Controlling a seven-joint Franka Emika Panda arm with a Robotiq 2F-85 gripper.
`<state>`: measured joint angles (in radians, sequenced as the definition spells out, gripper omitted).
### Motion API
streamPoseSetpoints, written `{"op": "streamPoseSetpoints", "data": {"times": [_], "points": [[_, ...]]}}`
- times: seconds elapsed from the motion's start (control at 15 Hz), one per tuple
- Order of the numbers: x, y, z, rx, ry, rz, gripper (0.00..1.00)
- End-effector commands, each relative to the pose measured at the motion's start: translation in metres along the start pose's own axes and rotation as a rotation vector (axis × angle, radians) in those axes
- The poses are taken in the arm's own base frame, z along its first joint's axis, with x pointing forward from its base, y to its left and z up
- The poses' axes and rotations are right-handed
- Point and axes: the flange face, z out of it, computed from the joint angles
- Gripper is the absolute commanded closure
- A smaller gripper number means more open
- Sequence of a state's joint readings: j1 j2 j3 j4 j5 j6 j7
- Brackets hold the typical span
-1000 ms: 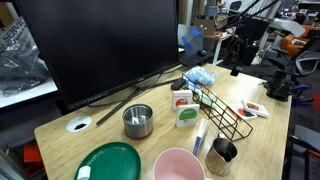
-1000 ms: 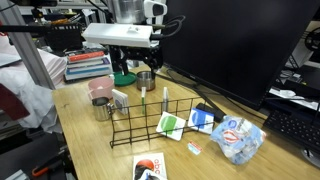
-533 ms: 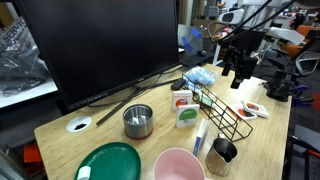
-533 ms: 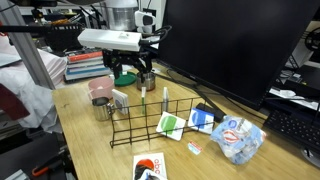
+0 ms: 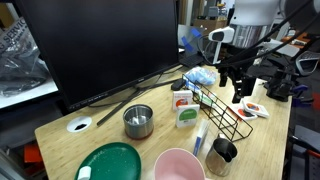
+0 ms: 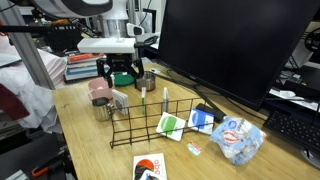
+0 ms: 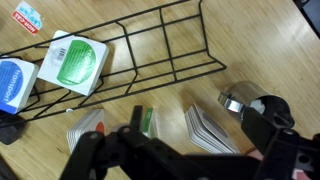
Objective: Take the book in the middle and put it in the black rack
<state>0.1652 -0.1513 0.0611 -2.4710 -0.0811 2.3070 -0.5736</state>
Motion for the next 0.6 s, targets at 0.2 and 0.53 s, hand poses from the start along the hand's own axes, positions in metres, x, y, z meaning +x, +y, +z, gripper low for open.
{"op": "streamPoseSetpoints", "data": {"times": [0.2,0.53], "points": [[-0.0004,0.0007,-0.0009,0.000,0.001,0.002,0.00],[0.0043,-0.0044,0.0020,-0.001,-0.011,-0.037,0.00]]}}
